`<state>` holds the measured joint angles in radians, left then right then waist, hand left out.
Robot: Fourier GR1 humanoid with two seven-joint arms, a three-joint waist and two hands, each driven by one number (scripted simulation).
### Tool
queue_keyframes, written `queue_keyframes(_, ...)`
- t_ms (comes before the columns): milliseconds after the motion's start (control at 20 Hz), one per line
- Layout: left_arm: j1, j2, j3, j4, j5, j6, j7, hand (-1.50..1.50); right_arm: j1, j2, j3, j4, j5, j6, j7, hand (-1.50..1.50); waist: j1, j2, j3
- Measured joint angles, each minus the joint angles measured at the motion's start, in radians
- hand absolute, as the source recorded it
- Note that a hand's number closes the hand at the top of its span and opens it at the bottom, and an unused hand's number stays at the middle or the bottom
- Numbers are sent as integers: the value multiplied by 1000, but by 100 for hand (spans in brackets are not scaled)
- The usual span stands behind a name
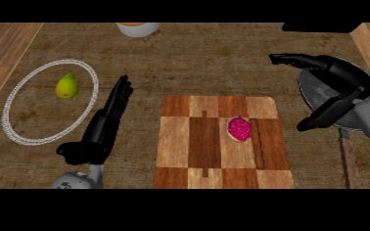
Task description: Pick the cupcake from the cutting board and place it in the pan
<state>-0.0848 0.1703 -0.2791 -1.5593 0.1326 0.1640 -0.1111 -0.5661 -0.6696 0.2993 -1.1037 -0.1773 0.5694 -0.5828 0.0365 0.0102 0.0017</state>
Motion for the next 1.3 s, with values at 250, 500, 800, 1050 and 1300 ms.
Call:
queue_keyframes(250, 13, 3, 9, 7, 1, -15, -15, 0, -97, 7, 80, 26, 144, -12, 1, -150, -6, -3, -1)
queue_keyframes(500, 32, 0, 6, -8, -4, -15, -11, 0, -158, 35, 205, -16, 301, -22, 46, -150, -11, -7, -2)
queue_keyframes(800, 52, 2, 18, -18, -7, -20, -19, 0, -159, 73, 344, -84, 506, -56, 64, -150, -22, -10, -2)
queue_keyframes(1050, 45, -3, 32, -5, -14, -25, -16, 0, -132, 108, 396, -89, 653, -87, 91, -150, -29, -10, -2)
queue_keyframes(1300, 34, -25, 49, 21, -31, -33, -24, 0, -100, 174, 370, -60, 761, -82, 94, -150, -32, -10, -2)
